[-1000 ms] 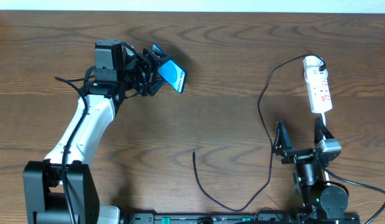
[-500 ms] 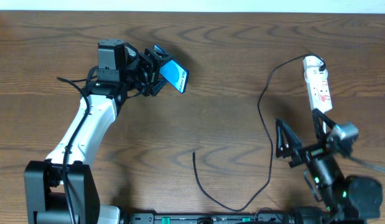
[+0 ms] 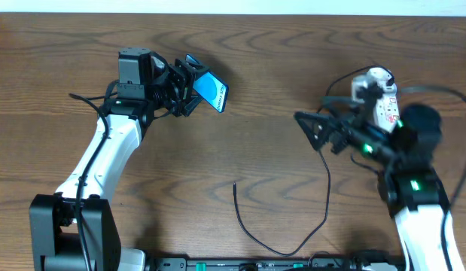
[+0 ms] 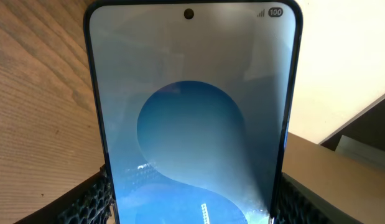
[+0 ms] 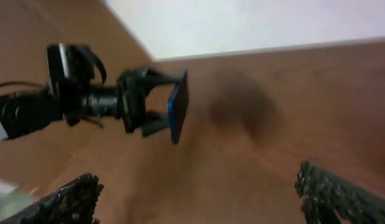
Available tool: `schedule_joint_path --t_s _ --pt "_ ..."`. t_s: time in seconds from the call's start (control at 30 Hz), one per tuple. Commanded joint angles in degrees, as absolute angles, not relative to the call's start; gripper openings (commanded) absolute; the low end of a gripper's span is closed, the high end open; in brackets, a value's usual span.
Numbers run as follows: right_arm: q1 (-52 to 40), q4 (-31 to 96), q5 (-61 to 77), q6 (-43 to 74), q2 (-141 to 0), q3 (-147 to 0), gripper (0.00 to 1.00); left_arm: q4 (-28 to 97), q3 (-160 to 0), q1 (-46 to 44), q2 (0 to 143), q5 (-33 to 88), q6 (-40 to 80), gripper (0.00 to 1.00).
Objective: Plug charger to phone and switch on socket
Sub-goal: 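Move the right gripper toward the phone's edge held by the left gripper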
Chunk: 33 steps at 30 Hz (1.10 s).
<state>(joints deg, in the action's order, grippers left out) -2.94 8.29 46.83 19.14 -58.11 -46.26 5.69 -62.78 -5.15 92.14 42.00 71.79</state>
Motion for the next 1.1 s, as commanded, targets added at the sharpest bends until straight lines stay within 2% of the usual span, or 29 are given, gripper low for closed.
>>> schedule_joint_path --t_s 0.0,0.17,0.33,0.73,0.93,1.07 --pt "-3.4 5.2 58.7 19.7 -66.2 -47.5 0.99 5.1 -63.2 -5.2 90.7 42.6 71.7 0.07" --pt "-3.5 0.1 66.3 19.7 -76.4 -47.5 0.99 5.0 -63.2 -5.2 90.7 42.6 71.7 0.07" --pt "-3.5 -1.0 67.3 19.7 -83.0 -47.5 0.99 5.0 -63.2 -5.2 90.7 42.5 71.6 0.07" --pt "-5.1 -2.4 66.7 15.0 -85.3 -47.5 0.99 5.0 -63.2 -5.2 90.7 42.5 71.6 0.07" --pt "-6.5 -2.4 61.3 14.9 -85.3 -47.5 0.99 5.1 -63.2 -5.3 90.7 41.6 71.6 0.07" --pt "-10.0 -2.5 50.2 14.9 -85.3 -47.5 0.99 5.1 -63.2 -6.4 90.7 40.1 71.6 0.07"
